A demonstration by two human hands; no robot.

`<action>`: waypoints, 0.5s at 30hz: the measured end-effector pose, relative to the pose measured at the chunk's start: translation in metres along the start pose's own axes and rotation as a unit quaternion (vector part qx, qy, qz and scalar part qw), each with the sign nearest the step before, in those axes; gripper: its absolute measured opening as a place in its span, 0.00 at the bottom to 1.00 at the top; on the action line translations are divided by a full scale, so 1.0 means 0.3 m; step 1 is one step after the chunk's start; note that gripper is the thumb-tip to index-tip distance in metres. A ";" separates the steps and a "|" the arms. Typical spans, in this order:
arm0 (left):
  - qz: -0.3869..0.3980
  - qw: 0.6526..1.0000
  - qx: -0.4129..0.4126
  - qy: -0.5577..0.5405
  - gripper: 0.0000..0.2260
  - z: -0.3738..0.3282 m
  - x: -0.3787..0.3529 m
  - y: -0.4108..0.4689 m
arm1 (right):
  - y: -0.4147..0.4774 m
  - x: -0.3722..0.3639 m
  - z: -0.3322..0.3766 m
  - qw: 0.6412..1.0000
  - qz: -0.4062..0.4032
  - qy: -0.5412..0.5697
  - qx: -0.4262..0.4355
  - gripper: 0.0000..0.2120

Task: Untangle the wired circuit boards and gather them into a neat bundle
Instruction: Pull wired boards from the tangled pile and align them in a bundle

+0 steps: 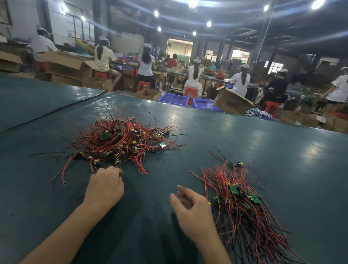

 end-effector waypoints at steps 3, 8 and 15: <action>0.007 0.997 -0.004 -0.071 0.15 -0.016 0.000 -0.002 | 0.002 0.011 -0.009 0.999 0.007 -0.043 -0.022 0.26; 0.005 0.981 0.016 -0.193 0.12 -0.031 0.005 -0.007 | 0.006 0.065 -0.024 0.983 -0.049 -0.167 -0.052 0.28; -0.001 0.976 0.026 -0.216 0.07 -0.025 0.001 -0.003 | 0.003 0.063 -0.024 0.977 -0.045 -0.195 -0.074 0.29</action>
Point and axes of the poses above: each hand's wrist, its own y-axis towards the middle knuckle, its own x-axis out of the back of the hand, z = x × y, the point moved 2 cm from there along y, towards the middle knuckle, and after that the axes turned 6 degrees about x, right-handed, at the moved point
